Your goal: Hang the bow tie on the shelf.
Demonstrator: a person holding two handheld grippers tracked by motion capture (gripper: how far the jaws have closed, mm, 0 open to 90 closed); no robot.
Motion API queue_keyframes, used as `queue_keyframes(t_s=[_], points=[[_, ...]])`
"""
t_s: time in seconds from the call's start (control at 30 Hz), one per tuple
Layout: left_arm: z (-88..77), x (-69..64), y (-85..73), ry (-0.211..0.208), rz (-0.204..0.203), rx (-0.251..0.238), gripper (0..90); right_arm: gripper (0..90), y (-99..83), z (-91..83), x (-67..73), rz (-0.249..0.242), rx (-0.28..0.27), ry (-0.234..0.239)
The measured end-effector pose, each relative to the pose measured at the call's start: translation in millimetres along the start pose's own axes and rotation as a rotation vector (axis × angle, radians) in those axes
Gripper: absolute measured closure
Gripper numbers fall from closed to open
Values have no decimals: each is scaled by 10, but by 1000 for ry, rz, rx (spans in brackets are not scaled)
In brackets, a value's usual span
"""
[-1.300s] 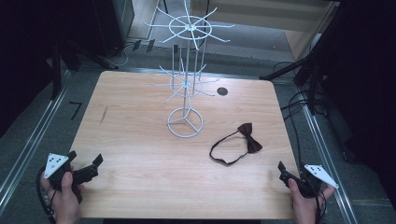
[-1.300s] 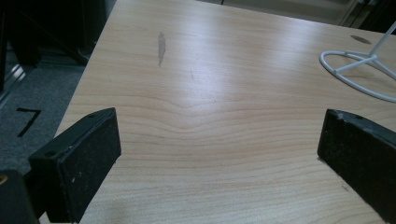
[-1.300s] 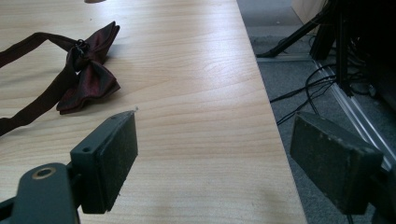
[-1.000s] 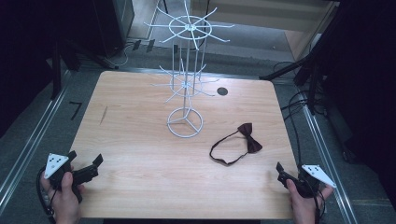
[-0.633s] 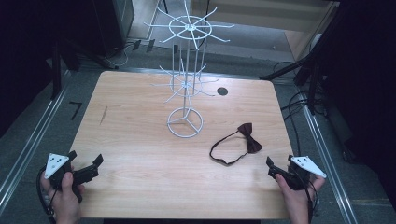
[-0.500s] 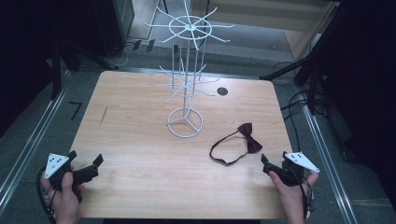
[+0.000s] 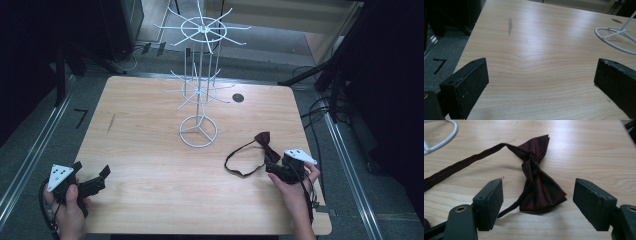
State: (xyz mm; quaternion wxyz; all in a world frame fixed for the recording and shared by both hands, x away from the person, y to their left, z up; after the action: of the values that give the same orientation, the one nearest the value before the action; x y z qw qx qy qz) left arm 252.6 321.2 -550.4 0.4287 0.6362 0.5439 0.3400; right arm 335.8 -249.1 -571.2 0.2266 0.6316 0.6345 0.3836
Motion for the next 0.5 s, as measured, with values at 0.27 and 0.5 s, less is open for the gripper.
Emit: queue_keyframes(t_s=[0.27,0.5], points=[[2,-11,-4,-4,3,4,1,271,48,179,42,11,47,-16],[2,-8,-5,-11,-1,6,1,376,-23,293,26,-17,97,-74]])
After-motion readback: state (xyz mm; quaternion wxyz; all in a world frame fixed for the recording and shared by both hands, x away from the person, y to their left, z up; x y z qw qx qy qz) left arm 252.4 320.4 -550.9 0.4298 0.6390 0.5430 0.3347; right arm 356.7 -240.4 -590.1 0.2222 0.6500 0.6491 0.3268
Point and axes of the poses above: each handheld gripper's, and its own axes: z roughly forward along the jaws, y roughly out of its top, x roughly to its left, the point moved 7 cm from there along z, roughly forward along the jaws, and after that the axes turned 8 degrees about z, right-handed, at the moved point
